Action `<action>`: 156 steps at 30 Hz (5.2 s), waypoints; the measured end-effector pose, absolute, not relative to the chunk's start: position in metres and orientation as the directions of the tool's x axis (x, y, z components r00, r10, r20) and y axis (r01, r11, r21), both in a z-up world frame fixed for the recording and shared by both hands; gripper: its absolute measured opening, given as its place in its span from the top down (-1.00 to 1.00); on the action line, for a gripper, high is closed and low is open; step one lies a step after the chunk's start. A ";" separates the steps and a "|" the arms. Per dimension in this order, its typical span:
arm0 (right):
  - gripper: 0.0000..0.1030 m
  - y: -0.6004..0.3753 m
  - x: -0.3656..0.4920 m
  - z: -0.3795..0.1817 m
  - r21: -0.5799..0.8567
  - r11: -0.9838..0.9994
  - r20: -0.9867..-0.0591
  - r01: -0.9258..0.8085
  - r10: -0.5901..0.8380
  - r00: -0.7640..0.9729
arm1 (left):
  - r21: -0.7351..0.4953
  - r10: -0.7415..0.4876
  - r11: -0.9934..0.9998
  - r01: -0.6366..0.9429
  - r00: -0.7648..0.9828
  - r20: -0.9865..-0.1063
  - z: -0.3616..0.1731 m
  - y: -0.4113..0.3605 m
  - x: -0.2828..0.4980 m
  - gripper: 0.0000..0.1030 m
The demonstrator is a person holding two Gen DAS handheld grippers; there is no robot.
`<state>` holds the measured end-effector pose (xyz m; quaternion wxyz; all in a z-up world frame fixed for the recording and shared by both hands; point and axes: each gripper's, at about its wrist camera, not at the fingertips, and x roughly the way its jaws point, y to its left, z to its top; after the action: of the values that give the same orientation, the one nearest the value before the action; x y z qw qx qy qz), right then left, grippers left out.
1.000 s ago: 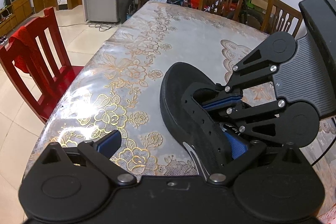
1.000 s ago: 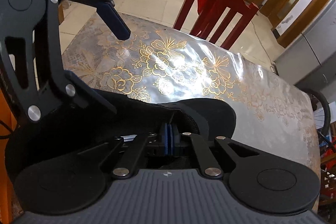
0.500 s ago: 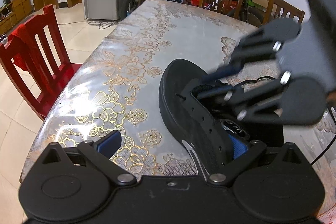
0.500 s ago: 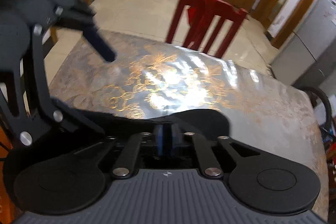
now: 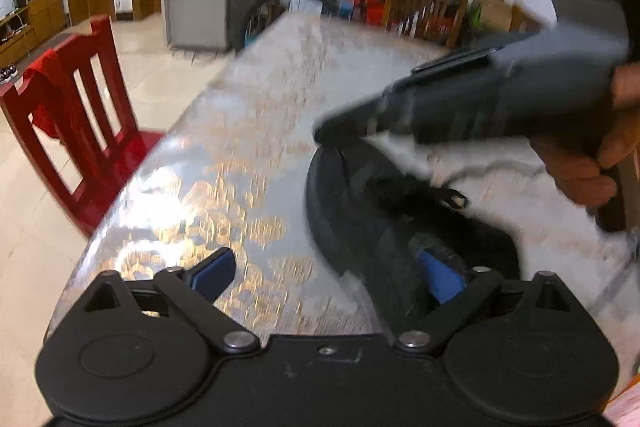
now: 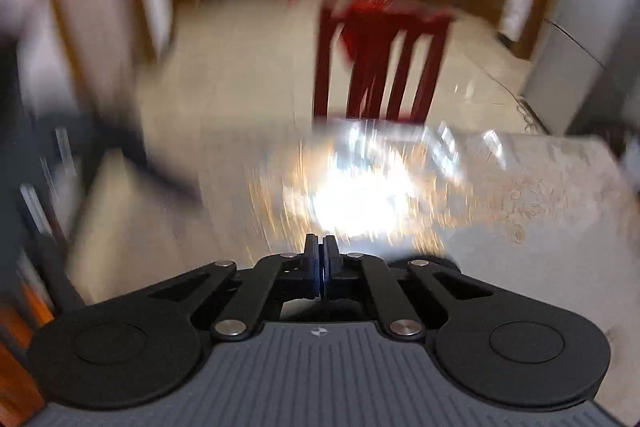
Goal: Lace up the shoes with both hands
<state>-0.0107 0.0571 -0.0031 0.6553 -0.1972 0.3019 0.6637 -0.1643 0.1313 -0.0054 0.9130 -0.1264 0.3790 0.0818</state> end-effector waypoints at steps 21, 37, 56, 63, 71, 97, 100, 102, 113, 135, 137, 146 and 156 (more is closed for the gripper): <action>-0.05 -0.010 -0.003 0.012 0.331 0.485 -0.447 -0.809 0.836 0.319 | -0.327 -0.084 0.939 -0.105 0.854 -0.514 0.034 0.193 -0.120 0.97; 0.98 0.070 -0.044 0.069 0.182 0.316 -0.382 -0.931 0.895 0.230 | -0.215 -0.116 0.975 0.060 0.958 -0.262 0.173 0.191 -0.120 0.96; 0.98 0.080 -0.060 0.061 0.218 0.135 -0.481 -0.966 0.877 0.014 | -0.216 0.053 0.966 -0.140 0.929 -0.366 0.159 0.220 -0.173 0.64; 0.85 0.098 -0.121 0.004 0.120 0.039 -0.666 -0.992 0.744 -0.051 | -0.348 0.130 0.863 -0.366 0.827 -0.547 0.080 0.266 -0.220 0.30; 0.10 0.009 -0.063 0.015 0.120 0.455 -0.668 -0.883 0.695 0.267 | -0.363 0.014 0.866 -0.343 0.743 -0.669 0.025 0.256 -0.187 0.14; 0.99 -0.006 0.098 -0.020 0.257 0.819 -0.552 -0.513 0.560 0.618 | -0.312 -0.041 0.913 -0.263 0.701 -0.712 0.003 0.253 -0.163 -0.13; 0.99 0.041 0.073 0.016 0.194 0.728 -0.454 -0.658 0.661 0.597 | -0.312 -0.032 0.909 -0.276 0.701 -0.712 0.005 0.257 -0.165 -0.14; 0.89 0.066 0.069 0.021 0.083 0.732 -0.440 -0.676 0.635 0.635 | -0.297 -0.008 0.909 -0.292 0.700 -0.714 0.006 0.260 -0.169 -0.17; 0.19 0.017 0.067 -0.066 0.168 0.812 -0.758 -0.559 0.469 0.453 | -0.218 0.060 0.912 -0.348 0.639 -0.767 -0.026 0.284 -0.181 -0.26; 0.52 -0.003 -0.087 -0.032 0.198 0.718 -0.728 -0.667 0.563 0.390 | -0.007 -0.019 1.000 0.023 0.584 -0.811 -0.033 0.213 -0.133 0.05; 0.49 -0.007 -0.084 -0.027 0.208 0.737 -0.700 -0.643 0.572 0.428 | -0.023 -0.026 1.000 0.012 0.610 -0.792 -0.021 0.220 -0.132 0.03; 0.11 0.042 -0.087 0.000 0.118 0.750 -0.628 -0.651 0.564 0.536 | -0.096 -0.172 0.983 0.154 0.619 -0.767 -0.021 0.239 -0.084 -0.15; 0.07 0.103 -0.104 -0.020 -0.038 0.842 -0.705 -0.539 0.359 0.611 | -0.171 -0.287 0.951 0.256 0.537 -0.793 -0.050 0.265 -0.054 -0.10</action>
<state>-0.1036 0.1033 -0.0204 0.8889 -0.1242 0.3614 0.2525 -0.0540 0.2652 -0.0498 0.8766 -0.0168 0.4553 -0.1549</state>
